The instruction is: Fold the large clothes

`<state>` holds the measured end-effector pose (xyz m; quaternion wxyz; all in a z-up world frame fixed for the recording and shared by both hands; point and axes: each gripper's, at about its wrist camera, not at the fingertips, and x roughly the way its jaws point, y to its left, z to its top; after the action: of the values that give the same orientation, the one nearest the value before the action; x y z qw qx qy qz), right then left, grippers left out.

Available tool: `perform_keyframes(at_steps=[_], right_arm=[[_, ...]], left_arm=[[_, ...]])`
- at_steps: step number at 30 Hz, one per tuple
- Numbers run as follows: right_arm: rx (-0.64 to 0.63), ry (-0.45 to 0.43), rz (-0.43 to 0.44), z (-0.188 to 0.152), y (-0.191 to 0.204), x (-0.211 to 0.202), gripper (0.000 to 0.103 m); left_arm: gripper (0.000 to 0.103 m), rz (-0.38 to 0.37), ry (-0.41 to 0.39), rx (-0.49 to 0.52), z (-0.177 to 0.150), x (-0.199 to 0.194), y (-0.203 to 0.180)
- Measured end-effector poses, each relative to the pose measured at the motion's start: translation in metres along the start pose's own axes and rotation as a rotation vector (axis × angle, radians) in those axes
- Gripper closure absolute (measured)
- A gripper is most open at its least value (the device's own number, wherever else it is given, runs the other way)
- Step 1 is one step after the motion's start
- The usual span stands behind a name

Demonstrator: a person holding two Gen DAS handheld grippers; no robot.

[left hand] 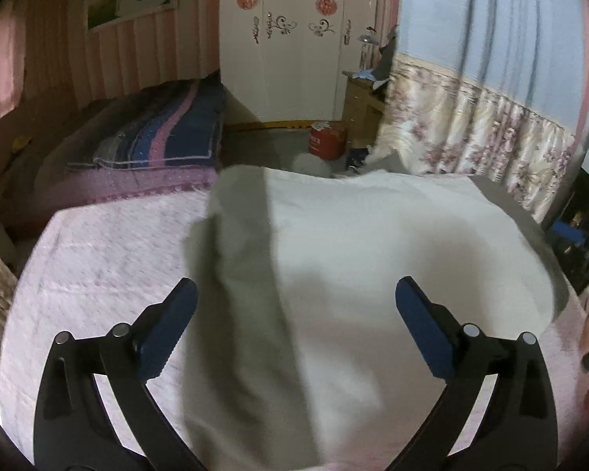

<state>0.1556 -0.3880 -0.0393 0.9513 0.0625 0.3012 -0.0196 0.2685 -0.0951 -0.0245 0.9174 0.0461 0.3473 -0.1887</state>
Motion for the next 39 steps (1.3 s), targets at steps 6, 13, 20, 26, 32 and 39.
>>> perform_keyframes(at_steps=[6,13,20,26,32,39], right_arm=[[-0.010,0.049,-0.018,-0.018,0.014,0.029,0.031],[-0.035,0.124,-0.060,-0.036,0.005,0.056,0.032],[-0.036,0.164,-0.064,-0.048,0.006,0.073,0.032],[-0.028,0.169,-0.056,-0.052,0.009,0.072,0.032],[-0.020,0.120,-0.006,-0.043,0.006,0.050,0.031],[-0.045,0.064,-0.035,-0.046,-0.010,0.004,0.030]], left_arm=[[0.003,0.020,0.109,0.039,-0.022,0.044,-0.050],[0.003,0.088,0.183,0.048,-0.043,0.088,-0.055],[0.003,0.104,0.198,0.059,-0.046,0.102,-0.060],[0.003,0.103,0.195,0.062,-0.049,0.101,-0.055],[0.003,0.082,0.189,0.053,-0.046,0.089,-0.053],[0.003,0.036,0.107,0.006,-0.059,0.024,-0.025]])
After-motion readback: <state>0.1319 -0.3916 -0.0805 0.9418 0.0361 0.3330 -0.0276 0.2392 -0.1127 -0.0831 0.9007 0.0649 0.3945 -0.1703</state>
